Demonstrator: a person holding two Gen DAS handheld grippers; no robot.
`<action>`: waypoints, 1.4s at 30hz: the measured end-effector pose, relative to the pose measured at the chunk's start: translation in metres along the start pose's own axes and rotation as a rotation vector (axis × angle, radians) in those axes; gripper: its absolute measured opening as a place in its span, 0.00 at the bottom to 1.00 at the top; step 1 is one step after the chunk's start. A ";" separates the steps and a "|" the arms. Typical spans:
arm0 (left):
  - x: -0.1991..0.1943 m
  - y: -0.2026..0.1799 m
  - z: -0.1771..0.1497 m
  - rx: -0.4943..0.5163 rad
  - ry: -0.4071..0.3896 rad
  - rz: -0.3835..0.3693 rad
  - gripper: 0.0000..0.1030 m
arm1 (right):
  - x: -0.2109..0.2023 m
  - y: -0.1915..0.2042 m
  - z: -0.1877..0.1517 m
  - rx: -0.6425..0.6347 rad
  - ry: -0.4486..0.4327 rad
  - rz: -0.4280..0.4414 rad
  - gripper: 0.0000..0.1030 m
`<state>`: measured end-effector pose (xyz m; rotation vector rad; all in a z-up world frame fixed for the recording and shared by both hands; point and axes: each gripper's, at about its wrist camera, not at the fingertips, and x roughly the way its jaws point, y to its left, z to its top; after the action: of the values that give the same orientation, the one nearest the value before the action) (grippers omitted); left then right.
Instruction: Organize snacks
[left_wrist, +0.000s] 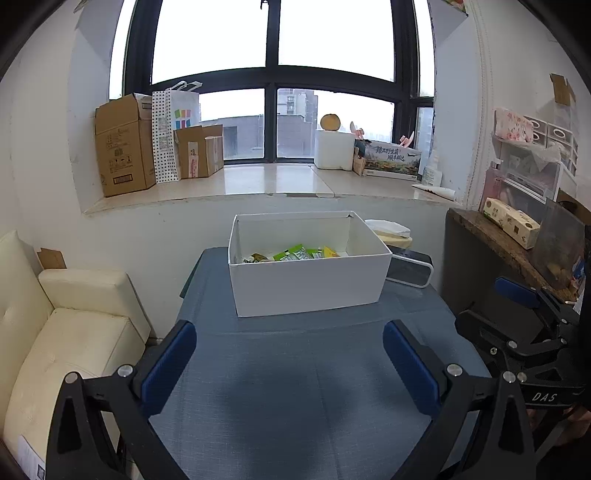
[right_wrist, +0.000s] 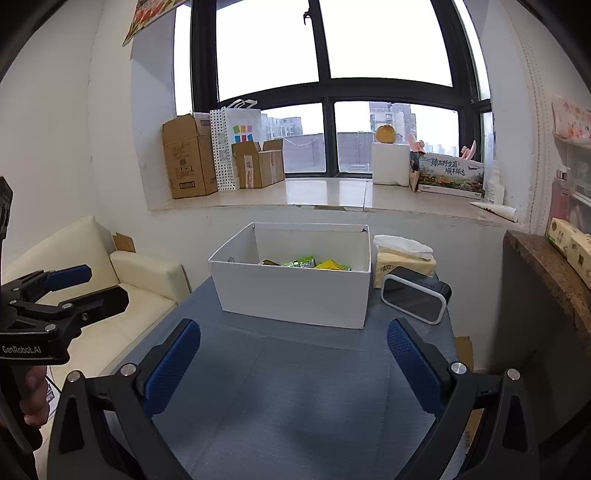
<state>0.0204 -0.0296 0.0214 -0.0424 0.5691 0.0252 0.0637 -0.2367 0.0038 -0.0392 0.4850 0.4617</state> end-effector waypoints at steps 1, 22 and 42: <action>0.000 0.000 0.000 0.001 0.000 0.000 1.00 | 0.000 0.001 0.000 -0.005 0.000 -0.003 1.00; 0.003 -0.001 -0.002 0.006 0.011 -0.002 1.00 | -0.002 0.001 -0.003 0.003 0.009 0.014 1.00; 0.005 -0.005 -0.003 0.004 0.019 -0.011 1.00 | -0.002 0.000 -0.005 0.005 0.012 0.032 1.00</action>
<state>0.0233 -0.0345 0.0165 -0.0418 0.5877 0.0130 0.0603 -0.2384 0.0005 -0.0289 0.4993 0.4920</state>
